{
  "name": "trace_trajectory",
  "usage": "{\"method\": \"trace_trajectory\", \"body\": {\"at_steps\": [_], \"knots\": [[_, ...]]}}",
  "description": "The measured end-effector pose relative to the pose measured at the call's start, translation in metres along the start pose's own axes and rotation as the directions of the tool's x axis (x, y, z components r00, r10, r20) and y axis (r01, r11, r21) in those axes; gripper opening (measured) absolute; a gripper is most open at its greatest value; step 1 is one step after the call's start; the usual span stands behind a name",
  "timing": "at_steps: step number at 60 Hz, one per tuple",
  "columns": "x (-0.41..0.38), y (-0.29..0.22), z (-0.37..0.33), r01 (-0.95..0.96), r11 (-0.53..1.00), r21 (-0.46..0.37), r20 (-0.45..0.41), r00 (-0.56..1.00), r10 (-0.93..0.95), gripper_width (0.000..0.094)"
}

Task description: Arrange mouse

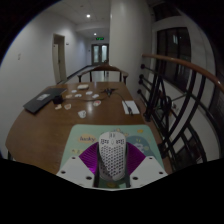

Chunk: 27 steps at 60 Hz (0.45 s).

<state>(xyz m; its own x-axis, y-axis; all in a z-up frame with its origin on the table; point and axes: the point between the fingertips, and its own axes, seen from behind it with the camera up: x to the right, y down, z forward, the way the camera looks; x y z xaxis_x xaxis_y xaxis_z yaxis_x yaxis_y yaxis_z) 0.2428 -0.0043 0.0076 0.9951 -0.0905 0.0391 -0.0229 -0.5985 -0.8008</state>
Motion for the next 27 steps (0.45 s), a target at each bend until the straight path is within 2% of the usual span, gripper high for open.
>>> {"method": "trace_trajectory", "body": {"at_steps": [5, 6, 13, 15, 20, 22, 27], "knots": [[0.001, 0.023, 0.006, -0.013, 0.999, -0.031, 0.017, 1.0, 0.014, 0.0349], [0.001, 0.021, 0.007, -0.014, 1.0, -0.017, 0.021, 1.0, 0.014, 0.0351], [0.003, 0.022, 0.008, 0.022, 0.999, -0.03, 0.044, 0.999, -0.021, 0.0527], [0.006, 0.023, 0.006, 0.066, 0.997, -0.03, 0.041, 0.997, -0.064, 0.06], [0.016, 0.028, -0.012, 0.131, 0.991, -0.042, 0.042, 0.991, -0.129, 0.0873], [0.018, 0.029, -0.022, 0.127, 0.991, -0.039, 0.053, 0.991, -0.124, 0.0835], [0.021, 0.039, -0.055, 0.1, 0.994, -0.038, 0.119, 0.988, -0.095, 0.0847]]}}
